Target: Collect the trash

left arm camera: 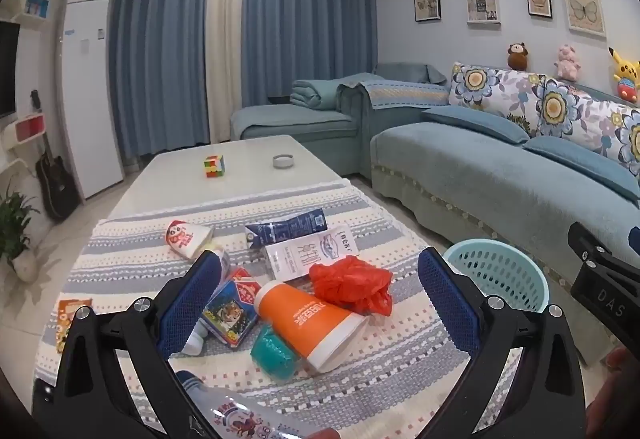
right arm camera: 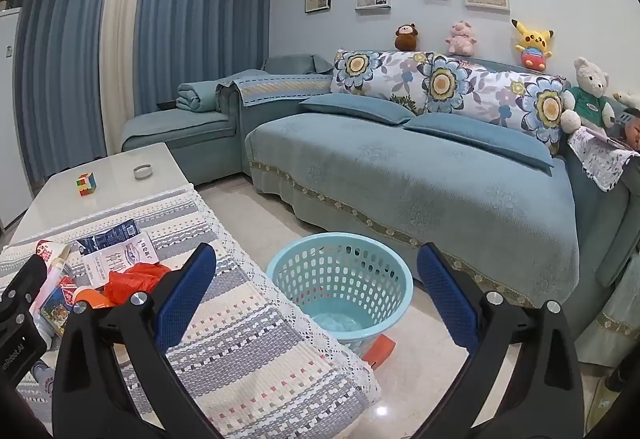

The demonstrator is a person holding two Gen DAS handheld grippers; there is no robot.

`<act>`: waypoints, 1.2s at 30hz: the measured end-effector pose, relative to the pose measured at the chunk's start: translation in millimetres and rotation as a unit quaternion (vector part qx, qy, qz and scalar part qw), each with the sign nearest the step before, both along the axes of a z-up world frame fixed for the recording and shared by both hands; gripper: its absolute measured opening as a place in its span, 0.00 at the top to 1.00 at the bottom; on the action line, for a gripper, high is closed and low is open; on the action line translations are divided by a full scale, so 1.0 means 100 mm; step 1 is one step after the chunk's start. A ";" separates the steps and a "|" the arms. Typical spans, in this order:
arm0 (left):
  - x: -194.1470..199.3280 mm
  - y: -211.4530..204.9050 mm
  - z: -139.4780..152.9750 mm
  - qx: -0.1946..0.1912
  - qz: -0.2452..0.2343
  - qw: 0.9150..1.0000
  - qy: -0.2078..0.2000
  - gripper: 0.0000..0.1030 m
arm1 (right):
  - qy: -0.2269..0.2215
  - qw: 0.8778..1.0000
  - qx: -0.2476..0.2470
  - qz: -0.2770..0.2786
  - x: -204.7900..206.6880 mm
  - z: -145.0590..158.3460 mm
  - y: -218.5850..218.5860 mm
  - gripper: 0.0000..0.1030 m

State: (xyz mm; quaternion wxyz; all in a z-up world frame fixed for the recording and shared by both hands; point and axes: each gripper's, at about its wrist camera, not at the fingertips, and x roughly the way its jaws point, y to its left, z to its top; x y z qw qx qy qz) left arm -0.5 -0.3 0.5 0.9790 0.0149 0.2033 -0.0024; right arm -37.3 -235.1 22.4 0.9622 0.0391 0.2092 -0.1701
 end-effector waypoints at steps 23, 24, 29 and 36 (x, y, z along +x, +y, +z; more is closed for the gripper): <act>-0.03 0.06 0.10 -0.020 -0.007 1.000 -0.003 0.07 | -0.011 1.000 -0.002 -0.004 -0.04 0.06 -0.01 0.07; -0.03 0.05 0.09 -0.019 -0.006 1.000 -0.005 0.07 | -0.012 1.000 -0.003 -0.004 -0.04 0.06 -0.01 0.07; -0.04 0.05 0.09 -0.019 -0.009 1.000 -0.006 0.07 | -0.016 1.000 -0.003 -0.009 -0.04 0.05 -0.02 0.07; -0.04 0.05 0.09 -0.018 -0.008 1.000 -0.008 0.07 | -0.017 1.000 -0.003 -0.010 -0.04 0.04 -0.03 0.07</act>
